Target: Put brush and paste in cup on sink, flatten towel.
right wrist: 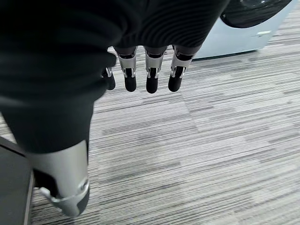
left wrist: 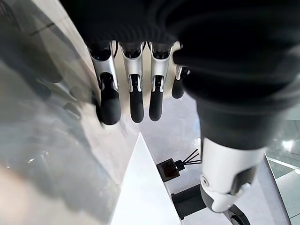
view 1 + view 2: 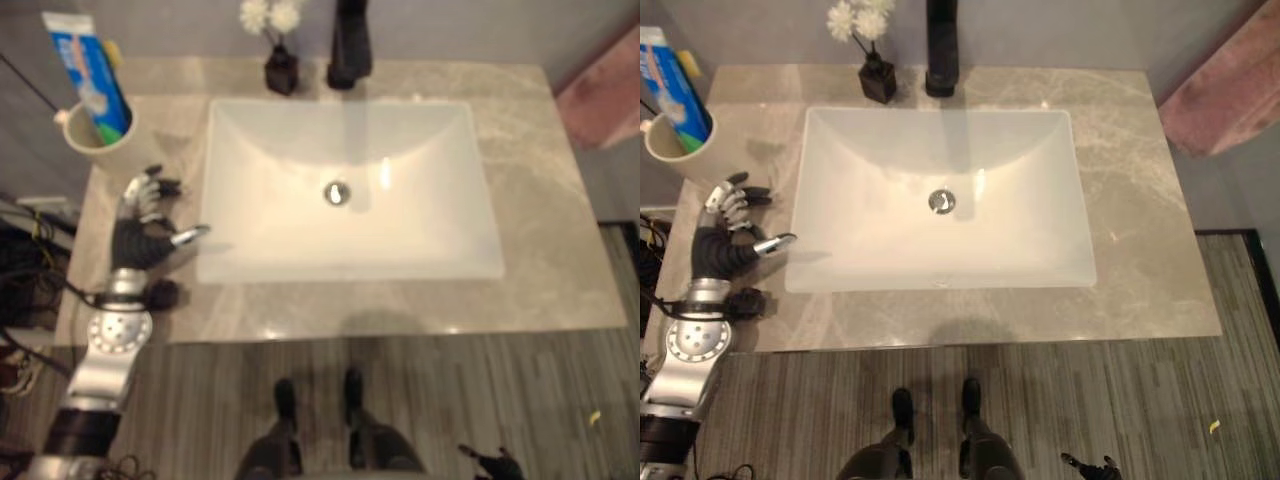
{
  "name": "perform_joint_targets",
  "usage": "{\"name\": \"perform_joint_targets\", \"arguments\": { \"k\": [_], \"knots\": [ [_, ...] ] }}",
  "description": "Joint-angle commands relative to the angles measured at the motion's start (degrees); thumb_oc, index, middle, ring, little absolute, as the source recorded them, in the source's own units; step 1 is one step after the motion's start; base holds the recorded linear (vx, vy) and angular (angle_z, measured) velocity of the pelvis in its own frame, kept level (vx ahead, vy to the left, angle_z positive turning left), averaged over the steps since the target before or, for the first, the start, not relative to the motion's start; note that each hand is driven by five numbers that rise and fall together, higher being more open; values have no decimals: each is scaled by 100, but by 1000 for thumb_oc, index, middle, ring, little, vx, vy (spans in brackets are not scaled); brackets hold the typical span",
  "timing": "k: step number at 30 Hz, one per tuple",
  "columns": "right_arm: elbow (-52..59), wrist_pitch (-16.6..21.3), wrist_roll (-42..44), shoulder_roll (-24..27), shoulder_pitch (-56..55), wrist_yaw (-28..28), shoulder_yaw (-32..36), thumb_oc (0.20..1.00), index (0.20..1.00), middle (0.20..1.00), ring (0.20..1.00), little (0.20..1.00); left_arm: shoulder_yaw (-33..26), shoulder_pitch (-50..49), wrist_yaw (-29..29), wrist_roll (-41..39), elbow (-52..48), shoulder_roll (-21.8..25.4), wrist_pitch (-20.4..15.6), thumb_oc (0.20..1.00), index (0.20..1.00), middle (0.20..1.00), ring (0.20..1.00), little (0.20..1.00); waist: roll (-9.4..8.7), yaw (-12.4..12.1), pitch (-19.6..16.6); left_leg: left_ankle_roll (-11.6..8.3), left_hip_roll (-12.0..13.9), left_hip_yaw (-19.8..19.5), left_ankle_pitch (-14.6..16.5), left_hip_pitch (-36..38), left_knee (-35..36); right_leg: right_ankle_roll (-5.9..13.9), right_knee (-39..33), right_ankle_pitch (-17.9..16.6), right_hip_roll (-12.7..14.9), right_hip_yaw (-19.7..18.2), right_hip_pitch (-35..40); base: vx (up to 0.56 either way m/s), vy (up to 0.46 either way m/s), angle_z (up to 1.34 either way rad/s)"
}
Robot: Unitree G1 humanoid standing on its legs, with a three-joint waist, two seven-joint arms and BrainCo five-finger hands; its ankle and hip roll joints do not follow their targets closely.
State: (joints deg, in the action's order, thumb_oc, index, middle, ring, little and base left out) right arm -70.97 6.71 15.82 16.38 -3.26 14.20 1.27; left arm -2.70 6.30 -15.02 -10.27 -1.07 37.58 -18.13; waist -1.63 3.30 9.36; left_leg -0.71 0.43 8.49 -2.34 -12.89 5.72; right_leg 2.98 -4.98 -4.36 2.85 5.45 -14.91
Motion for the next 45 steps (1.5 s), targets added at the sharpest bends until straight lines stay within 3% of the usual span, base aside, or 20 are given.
{"name": "perform_joint_targets", "arguments": {
  "k": [1,17,31,45],
  "knots": [
    [-232,37,44,165,-116,11,-207,1000,1000,1000,1000,1000,-113,70,-213,61,271,55,-160,1000,1000,1000,1000,1000,-82,130,-94,108,61,106,576,-26,-72,380,-2,327,207,-102,-104,26,34,-6],
    [-187,127,131,204,-47,14,-225,1000,1000,1000,1000,1000,-104,284,-355,168,350,87,-202,1000,1000,1000,1000,1000,-79,162,-39,109,36,141,573,-167,-72,403,-2,284,221,-224,-294,0,11,-3],
    [-199,-10,-25,257,-20,-70,-159,1000,1000,1000,1000,1000,54,-491,652,-495,-93,-100,-78,1000,1000,1000,1000,1000,4,37,-290,82,88,78,682,449,-72,270,-2,502,188,-107,380,-38,-39,2],
    [-431,-143,-267,293,-54,-157,-105,1000,1000,1000,1000,1000,-659,-881,812,-1278,39,-139,-90,1000,1000,1000,1000,1000,85,-92,-412,88,46,-26,618,578,-72,234,-2,510,237,29,596,-71,-4,8]
  ]
}}
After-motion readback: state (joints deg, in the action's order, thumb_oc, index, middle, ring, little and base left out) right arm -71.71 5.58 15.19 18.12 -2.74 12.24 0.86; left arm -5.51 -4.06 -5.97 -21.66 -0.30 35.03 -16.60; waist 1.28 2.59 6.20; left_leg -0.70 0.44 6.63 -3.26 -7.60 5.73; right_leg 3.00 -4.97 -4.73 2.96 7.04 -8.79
